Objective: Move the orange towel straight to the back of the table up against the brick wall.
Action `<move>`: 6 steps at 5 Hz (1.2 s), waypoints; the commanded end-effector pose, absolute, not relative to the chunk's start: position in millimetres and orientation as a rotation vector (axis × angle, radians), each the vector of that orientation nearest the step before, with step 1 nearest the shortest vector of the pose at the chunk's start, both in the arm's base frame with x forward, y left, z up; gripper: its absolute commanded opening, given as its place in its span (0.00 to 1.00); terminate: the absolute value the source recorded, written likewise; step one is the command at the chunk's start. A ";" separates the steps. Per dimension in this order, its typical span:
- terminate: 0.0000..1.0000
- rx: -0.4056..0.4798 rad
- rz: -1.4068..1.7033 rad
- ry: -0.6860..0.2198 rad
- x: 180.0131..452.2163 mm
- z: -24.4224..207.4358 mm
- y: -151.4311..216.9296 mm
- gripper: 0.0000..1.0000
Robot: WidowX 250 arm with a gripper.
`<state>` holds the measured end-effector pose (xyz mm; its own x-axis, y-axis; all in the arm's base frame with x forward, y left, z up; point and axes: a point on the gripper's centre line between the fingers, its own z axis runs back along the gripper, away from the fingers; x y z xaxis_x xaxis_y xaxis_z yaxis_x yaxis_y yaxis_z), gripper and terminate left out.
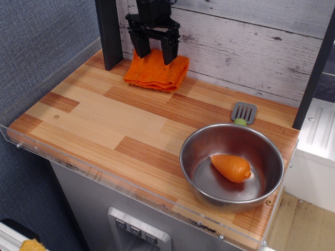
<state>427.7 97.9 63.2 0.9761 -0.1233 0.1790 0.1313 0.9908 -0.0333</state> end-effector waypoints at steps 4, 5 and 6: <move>0.00 0.004 -0.088 -0.315 330.1 200.5 44.0 1.00; 0.00 -0.048 -0.017 -0.193 309.0 178.8 37.1 1.00; 0.00 -0.048 -0.001 -0.156 298.0 170.2 29.6 1.00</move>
